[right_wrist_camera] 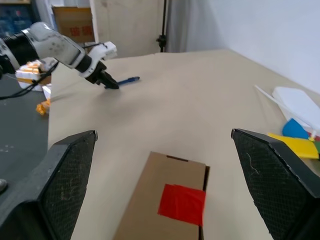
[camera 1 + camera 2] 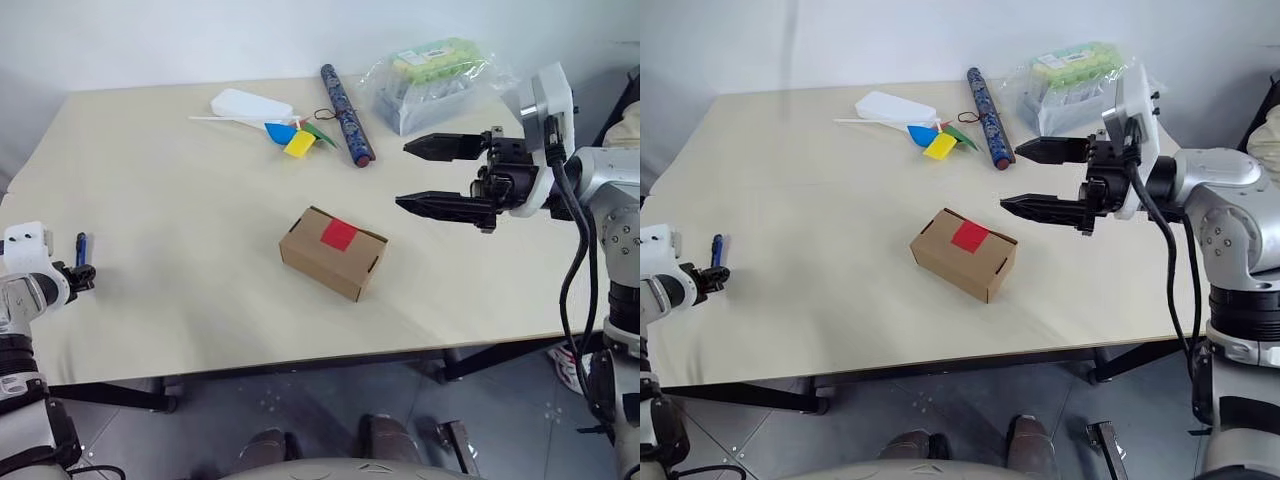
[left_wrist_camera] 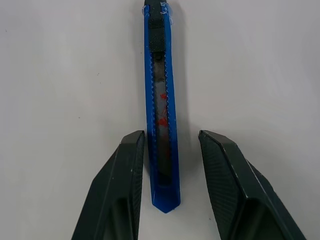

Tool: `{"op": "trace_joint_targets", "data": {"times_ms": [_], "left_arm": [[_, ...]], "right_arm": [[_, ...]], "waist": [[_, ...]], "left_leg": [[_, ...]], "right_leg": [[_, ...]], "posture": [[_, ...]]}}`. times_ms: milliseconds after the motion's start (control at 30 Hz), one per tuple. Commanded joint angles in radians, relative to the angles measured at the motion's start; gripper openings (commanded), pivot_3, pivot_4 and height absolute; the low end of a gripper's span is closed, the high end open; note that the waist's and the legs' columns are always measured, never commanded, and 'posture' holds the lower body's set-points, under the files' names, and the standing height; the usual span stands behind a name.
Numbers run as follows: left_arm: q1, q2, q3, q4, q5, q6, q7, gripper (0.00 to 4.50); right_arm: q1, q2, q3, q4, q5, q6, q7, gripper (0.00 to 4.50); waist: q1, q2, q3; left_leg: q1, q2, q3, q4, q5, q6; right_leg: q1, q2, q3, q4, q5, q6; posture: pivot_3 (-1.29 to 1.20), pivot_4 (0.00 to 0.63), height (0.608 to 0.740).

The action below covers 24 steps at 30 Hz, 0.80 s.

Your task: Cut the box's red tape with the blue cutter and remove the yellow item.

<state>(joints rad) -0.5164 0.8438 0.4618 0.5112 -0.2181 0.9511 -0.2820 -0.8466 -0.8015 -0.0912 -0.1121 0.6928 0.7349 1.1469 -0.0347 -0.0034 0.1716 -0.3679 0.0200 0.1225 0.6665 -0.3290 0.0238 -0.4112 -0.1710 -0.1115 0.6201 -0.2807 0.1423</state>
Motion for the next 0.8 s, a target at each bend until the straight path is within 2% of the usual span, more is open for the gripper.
{"op": "trace_joint_targets", "data": {"times_ms": [33,167,200,467,567,800], "left_arm": [[0.065,-0.017,-0.011,0.043,0.019,0.076,0.032,1.46],[0.069,-0.021,-0.013,0.025,0.011,0.08,0.035,0.51],[0.07,-0.02,-0.012,0.018,0.008,0.083,0.032,0.39],[0.117,-0.009,-0.037,-0.091,-0.01,0.1,-0.02,0.39],[0.186,0.025,-0.149,-0.306,-0.06,0.12,-0.168,0.39],[0.291,0.105,-0.277,-0.602,-0.104,0.02,-0.393,0.39]], "right_arm": [[-0.027,-0.017,-0.017,-0.018,-0.001,-0.024,0.007,4.5],[-0.024,-0.017,-0.018,-0.02,-0.003,-0.026,0.006,4.5],[-0.024,-0.018,-0.018,-0.019,-0.005,-0.028,0.006,4.5],[-0.026,-0.027,-0.025,-0.019,-0.008,-0.027,0.005,4.5],[-0.013,-0.034,-0.037,-0.031,-0.006,-0.031,0.001,4.5],[0.03,-0.047,-0.062,-0.075,0.008,-0.028,-0.018,4.5]], "waist": [[-0.001,0.0,0.0],[-0.002,0.0,0.0],[-0.003,0.0,0.0],[-0.002,0.0,0.0],[0.002,0.0,0.0],[0.031,0.0,0.0]], "left_leg": [[0.0,0.0,0.0,0.0,0.0,0.0],[0.0,0.0,0.001,0.0,0.0,0.0],[0.0,0.001,0.001,0.0,0.0,0.0],[0.0,0.001,0.002,0.0,-0.003,0.001],[-0.001,0.001,0.003,0.0,-0.005,0.001],[-0.004,0.001,0.003,0.0,-0.008,0.003]], "right_leg": [[0.0,0.0,0.0,0.0,0.0,0.0],[0.0,0.0,0.0,0.0,0.0,0.0],[-0.001,0.0,0.0,0.0,0.0,0.0],[-0.001,0.0,0.0,-0.001,0.0,0.0],[-0.002,0.0,0.0,-0.002,0.0,0.0],[-0.002,-0.001,-0.002,-0.008,0.0,0.0]], "posture": [[0.0,0.15,0.74],[0.0,0.15,0.74],[0.0,0.15,0.74],[0.0,0.15,0.74],[0.0,0.15,0.74],[0.0,0.15,0.74]]}}
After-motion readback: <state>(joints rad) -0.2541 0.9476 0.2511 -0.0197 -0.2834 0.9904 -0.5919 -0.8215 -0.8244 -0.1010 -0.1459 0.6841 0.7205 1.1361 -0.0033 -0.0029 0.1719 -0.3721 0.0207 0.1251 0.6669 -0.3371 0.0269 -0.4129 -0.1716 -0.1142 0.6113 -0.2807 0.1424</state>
